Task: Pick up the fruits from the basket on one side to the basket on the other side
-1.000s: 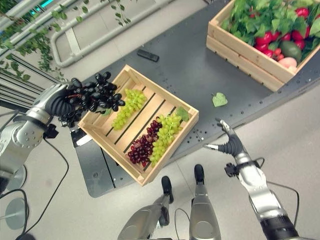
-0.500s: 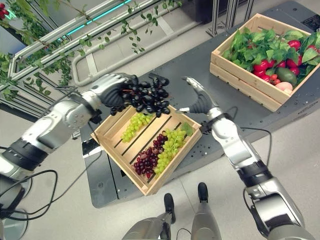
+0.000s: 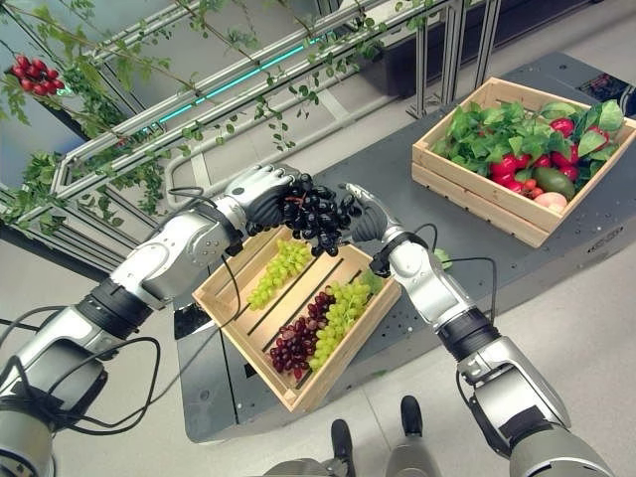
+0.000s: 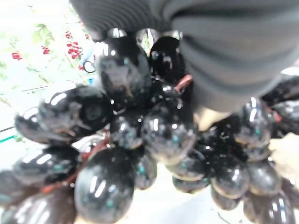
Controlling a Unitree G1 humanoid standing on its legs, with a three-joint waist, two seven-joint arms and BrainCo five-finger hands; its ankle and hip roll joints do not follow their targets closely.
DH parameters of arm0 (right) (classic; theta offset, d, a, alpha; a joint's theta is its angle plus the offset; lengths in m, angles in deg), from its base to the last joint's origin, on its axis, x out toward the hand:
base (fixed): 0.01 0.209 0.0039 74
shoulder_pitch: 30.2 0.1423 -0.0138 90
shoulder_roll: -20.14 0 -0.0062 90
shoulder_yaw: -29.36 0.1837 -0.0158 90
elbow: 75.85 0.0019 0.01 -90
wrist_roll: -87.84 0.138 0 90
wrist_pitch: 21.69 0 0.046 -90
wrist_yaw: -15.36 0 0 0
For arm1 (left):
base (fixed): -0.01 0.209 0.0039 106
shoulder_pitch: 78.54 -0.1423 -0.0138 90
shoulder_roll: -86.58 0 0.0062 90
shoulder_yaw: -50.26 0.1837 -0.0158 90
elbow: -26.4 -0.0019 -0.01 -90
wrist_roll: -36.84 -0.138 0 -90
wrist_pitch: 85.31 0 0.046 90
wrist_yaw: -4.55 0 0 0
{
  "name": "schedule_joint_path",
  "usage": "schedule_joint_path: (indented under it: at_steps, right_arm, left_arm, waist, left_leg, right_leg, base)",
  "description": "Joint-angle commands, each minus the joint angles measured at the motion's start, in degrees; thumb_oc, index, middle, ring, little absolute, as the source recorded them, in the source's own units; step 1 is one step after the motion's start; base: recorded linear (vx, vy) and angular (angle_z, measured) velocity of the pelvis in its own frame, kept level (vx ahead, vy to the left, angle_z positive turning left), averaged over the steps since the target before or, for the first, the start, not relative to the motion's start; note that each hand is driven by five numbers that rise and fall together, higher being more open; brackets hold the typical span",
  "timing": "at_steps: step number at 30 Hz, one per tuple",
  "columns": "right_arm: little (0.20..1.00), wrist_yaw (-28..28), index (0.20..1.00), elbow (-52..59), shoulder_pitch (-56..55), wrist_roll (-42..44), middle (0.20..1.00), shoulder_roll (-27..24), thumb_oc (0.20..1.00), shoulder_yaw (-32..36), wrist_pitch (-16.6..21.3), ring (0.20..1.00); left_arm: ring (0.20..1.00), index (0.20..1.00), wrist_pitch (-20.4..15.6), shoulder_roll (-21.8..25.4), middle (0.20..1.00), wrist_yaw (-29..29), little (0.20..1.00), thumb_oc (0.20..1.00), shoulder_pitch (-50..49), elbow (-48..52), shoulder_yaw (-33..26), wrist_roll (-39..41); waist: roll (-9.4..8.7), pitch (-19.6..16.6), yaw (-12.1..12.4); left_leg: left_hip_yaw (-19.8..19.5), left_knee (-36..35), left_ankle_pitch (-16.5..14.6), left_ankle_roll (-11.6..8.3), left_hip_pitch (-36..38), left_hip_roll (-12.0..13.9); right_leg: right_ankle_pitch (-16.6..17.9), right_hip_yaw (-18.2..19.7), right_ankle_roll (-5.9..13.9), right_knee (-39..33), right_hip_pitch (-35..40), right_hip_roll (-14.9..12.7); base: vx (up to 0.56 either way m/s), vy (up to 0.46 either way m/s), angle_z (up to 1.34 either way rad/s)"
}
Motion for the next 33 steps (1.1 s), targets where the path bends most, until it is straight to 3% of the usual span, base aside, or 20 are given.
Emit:
schedule_joint_path:
  at_steps: [1, 5, 8, 9, 10, 11, 17, 24, 27, 28, 30, 32, 33]
  right_arm:
    - [1.0, -1.4, 1.0, 3.9, 6.9, 4.7, 1.0, 4.9, 1.0, 0.0, 4.6, 1.0]
    - [1.0, 0.3, 1.0, 6.0, 5.6, 11.0, 1.0, 6.1, 1.0, -1.1, 5.7, 1.0]
    - [1.0, 3.5, 1.0, 7.1, 4.5, 26.7, 1.0, 8.3, 1.0, -3.3, 7.1, 1.0]
    - [1.0, 3.6, 1.0, 7.1, 4.5, 26.9, 1.0, 8.2, 1.0, -3.3, 7.1, 1.0]
    - [1.0, 4.9, 1.0, 8.0, 4.1, 34.2, 1.0, 9.2, 1.0, -4.9, 7.6, 1.0]
    - [1.0, 5.3, 1.0, 8.1, 5.0, 37.8, 1.0, 9.2, 1.0, -5.6, 6.5, 1.0]
    - [1.0, 8.6, 1.0, 10.9, 3.1, 54.6, 1.0, 11.7, 1.0, -7.9, 8.7, 1.0]
    - [1.0, 8.0, 1.0, 14.5, 3.5, 51.6, 1.0, 8.8, 1.0, -7.4, 9.8, 1.0]
    - [1.0, 6.0, 1.0, 13.9, 3.5, 45.2, 1.0, 8.2, 1.0, -6.4, 9.9, 1.0]
    - [1.0, 4.4, 1.0, 13.0, 4.0, 39.1, 1.0, 7.5, 1.0, -5.9, 9.6, 1.0]
    - [1.0, 4.0, 1.0, 12.7, 3.8, 37.1, 1.0, 7.4, 1.0, -5.4, 9.3, 1.0]
    - [1.0, 1.4, 1.0, 11.8, 3.8, 26.6, 1.0, 5.9, 1.0, -3.5, 8.8, 1.0]
    - [1.0, 1.3, 1.0, 11.9, 3.7, 26.4, 1.0, 5.9, 1.0, -3.5, 8.7, 1.0]
  left_arm:
    - [0.2, 0.2, -0.3, -1.7, 0.2, 2.0, 0.2, 0.2, 3.4, -2.5, 2.7, -1.0]
    - [0.2, 0.2, -0.8, -4.0, 0.2, 2.8, 0.2, 0.2, 4.6, -5.0, 3.9, -2.1]
    - [0.2, 0.2, -1.0, -5.5, 0.2, 3.1, 0.2, 0.2, 6.0, -8.4, 5.6, -3.2]
    - [0.2, 0.2, -1.0, -5.6, 0.2, 3.2, 0.2, 0.2, 6.0, -8.6, 5.7, -3.2]
    - [0.2, 0.2, -0.7, -6.0, 0.2, 3.4, 0.2, 0.2, 6.6, -10.5, 6.4, -3.6]
    - [0.2, 0.2, 0.8, -4.0, 0.2, 5.0, 0.2, 0.2, 5.9, -13.3, 6.0, -4.0]
    - [0.2, 0.2, -0.7, -1.3, 0.2, 4.2, 0.2, 0.2, 4.8, -12.5, 6.3, -3.1]
    - [0.2, 0.2, -1.5, 2.1, 0.2, 4.1, 0.2, 0.2, 3.3, -9.1, 4.5, -2.5]
    - [0.2, 0.2, -1.4, 2.9, 0.2, 4.1, 0.2, 0.2, 2.7, -7.8, 3.3, -1.8]
    - [0.2, 0.2, -1.2, 3.1, 0.2, 4.4, 0.2, 0.2, 3.5, -7.7, 3.0, -1.2]
    - [0.2, 0.2, -1.2, 3.2, 0.2, 4.5, 0.2, 0.2, 3.6, -7.4, 2.6, -0.8]
    - [0.2, 0.2, -1.0, 3.1, 0.2, 4.6, 0.2, 0.2, 4.0, -6.5, 2.2, -0.6]
    - [0.2, 0.2, -1.0, 3.1, 0.2, 4.6, 0.2, 0.2, 4.0, -6.4, 2.2, -0.6]
  waist:
    - [-3.95, -4.6, 0.5]
    - [-4.26, -4.8, 0.2]
    - [-4.64, -5.0, 0.0]
    - [-4.64, -5.0, 0.0]
    - [-4.84, -5.2, -0.1]
    - [-4.85, -5.4, 0.5]
    - [-5.36, -5.5, 0.7]
    - [-5.64, -5.9, 1.0]
    - [-5.65, -6.0, 1.1]
    - [-5.61, -6.1, 1.1]
    - [-5.61, -6.2, 1.1]
    - [-5.44, -6.4, 1.0]
    - [-5.45, -6.4, 1.0]
  left_leg:
    - [-0.7, 2.7, -5.6, -0.59, 0.7, -2.4]
    - [-0.8, 2.6, -5.7, -0.58, 1.1, -2.3]
    - [-0.7, 2.6, -5.6, -0.73, 1.4, -2.1]
    - [-0.7, 2.6, -5.6, -0.74, 1.4, -2.1]
    - [-0.7, 2.6, -5.6, -0.83, 1.6, -2.0]
    - [-0.6, 2.5, -5.5, -0.87, 1.7, -2.0]
    - [-0.3, 2.8, -5.5, -1.12, 1.7, -1.9]
    - [-0.3, 2.8, -5.5, -1.19, 1.8, -1.8]
    - [-0.4, 2.9, -5.6, -1.13, 1.8, -1.8]
    - [-0.4, 2.9, -5.6, -1.1, 1.7, -1.8]
    - [-0.4, 2.8, -5.6, -1.08, 1.7, -1.8]
    - [-0.5, 2.7, -5.6, -1.0, 1.8, -1.8]
    - [-0.5, 2.7, -5.6, -1.0, 1.8, -1.8]
  right_leg:
    - [-7.7, 2.7, 5.54, 0.2, 3.8, -1.8]
    - [-7.8, 2.5, 5.5, 0.2, 4.2, -1.7]
    - [-7.9, 2.5, 5.46, 0.2, 4.6, -1.7]
    - [-8.0, 2.5, 5.46, 0.2, 4.6, -1.7]
    - [-8.0, 2.5, 5.49, 0.2, 4.7, -1.6]
    - [-8.1, 2.5, 5.42, 0.2, 4.7, -1.6]
    - [-7.9, 2.4, 5.37, 0.2, 4.7, -1.5]
    - [-8.0, 2.2, 5.37, 0.2, 4.9, -1.5]
    - [-8.0, 2.2, 5.37, 0.2, 4.9, -1.5]
    - [-8.0, 2.2, 5.32, 0.2, 4.9, -1.4]
    - [-8.1, 2.1, 5.32, 0.2, 5.0, -1.4]
    - [-8.2, 2.1, 5.27, 0.2, 5.2, -1.4]
    - [-8.3, 2.1, 5.27, 0.2, 5.2, -1.4]
  base:
    - [0.0, 0.0, 0.0]
    - [0.0, 0.0, 0.0]
    - [0.0, 0.0, 0.0]
    - [0.0, 0.0, 0.0]
    - [0.0, 0.0, 0.0]
    - [0.0, 0.0, 0.0]
    - [0.0, 0.0, 0.0]
    - [0.0, 0.0, 0.0]
    - [0.0, 0.0, 0.0]
    - [0.0, 0.0, 0.0]
    - [0.0, 0.0, 0.0]
    - [0.0, 0.0, 0.0]
    - [0.0, 0.0, 0.0]
